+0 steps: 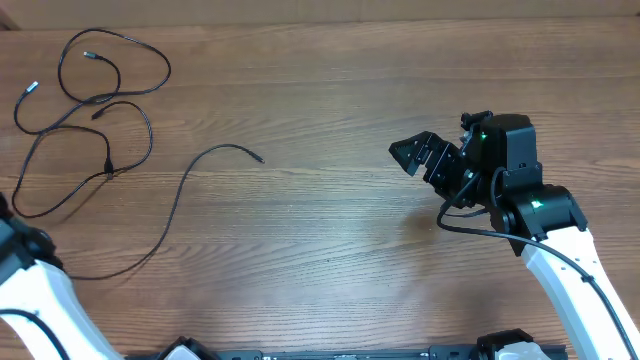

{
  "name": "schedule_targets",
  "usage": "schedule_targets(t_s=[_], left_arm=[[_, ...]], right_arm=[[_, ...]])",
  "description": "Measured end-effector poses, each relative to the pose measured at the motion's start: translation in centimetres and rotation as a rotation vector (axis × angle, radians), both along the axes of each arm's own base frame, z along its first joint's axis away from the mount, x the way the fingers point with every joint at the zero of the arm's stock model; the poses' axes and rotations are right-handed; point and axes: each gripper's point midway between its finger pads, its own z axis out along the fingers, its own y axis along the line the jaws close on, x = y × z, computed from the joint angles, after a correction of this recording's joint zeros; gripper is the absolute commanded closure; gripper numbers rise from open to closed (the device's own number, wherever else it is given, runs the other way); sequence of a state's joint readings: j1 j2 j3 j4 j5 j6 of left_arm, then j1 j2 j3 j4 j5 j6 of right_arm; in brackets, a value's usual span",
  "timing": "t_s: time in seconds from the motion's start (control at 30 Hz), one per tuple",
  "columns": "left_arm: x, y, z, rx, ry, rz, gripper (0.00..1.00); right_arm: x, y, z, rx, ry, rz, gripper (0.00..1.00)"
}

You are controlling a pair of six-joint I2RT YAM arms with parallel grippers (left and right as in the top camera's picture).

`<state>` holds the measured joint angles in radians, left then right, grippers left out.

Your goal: Untangle cables

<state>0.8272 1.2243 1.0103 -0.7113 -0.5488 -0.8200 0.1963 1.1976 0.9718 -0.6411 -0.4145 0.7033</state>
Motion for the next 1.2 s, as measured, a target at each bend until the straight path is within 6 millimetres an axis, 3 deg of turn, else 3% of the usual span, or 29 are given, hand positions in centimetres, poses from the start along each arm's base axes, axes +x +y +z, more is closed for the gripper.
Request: schedule_targets(t_s=[0.1,0.2,0.3,0.43,0.5,0.53,0.63,0.67,0.8,0.9,1.03,1.2], left_arm=[[-0.5,1.2,-1.9,-0.053,0.005,0.023,0.96],[0.5,2.6,-3.8,-0.098,0.019,-0.039,0.96],[2.3,2.7,-6.6,-0.178,0.045,-0.149,0.96],[4.7,1.6,-11.7,-0.347,0.064,-0.305,0.94],[5.3,1.1,-13.5,-0.403,0.073,-0.362,0.87],[5.5,0.7,-14.5,-0.438,0.08,-0.386,0.75],[5.6,0.0,-16.0,-0.496,0.094,-0.425,0.61],[5.7,-0.2,-16.3,-0.507,0.094,-0.437,0.6],[7.0,-1.0,-16.2,-0.528,0.064,-0.518,0.62],[8.4,-1.4,-15.0,-0.533,0.053,-0.574,0.66],[10.4,-1.4,-12.9,-0.506,0.055,-0.627,0.44],[13.1,-3.7,-9.4,-0.517,-0.027,-0.743,0.39]], right_arm=[[0.0,0.0,0.0,0.0,0.0,0.0,0.0],[0.0,0.0,0.0,0.0,0.0,0.0,0.0],[0.0,0.0,0.0,-0.001,0.0,0.0,0.0],[0.0,0.0,0.0,-0.001,0.0,0.0,0.0],[0.0,0.0,0.0,0.0,0.001,0.0,0.0],[0.0,0.0,0.0,-0.001,0.0,0.0,0.0],[0.0,0.0,0.0,0.0,0.001,0.0,0.0],[0.0,0.0,0.0,-0.001,0.001,0.0,0.0],[0.0,0.0,0.0,-0.001,0.001,0.001,0.0],[0.0,0.0,0.0,0.0,0.001,0.0,0.0],[0.0,0.0,0.0,-0.001,0.001,0.0,0.0],[0.0,0.0,0.0,0.0,0.001,0.001,0.0]])
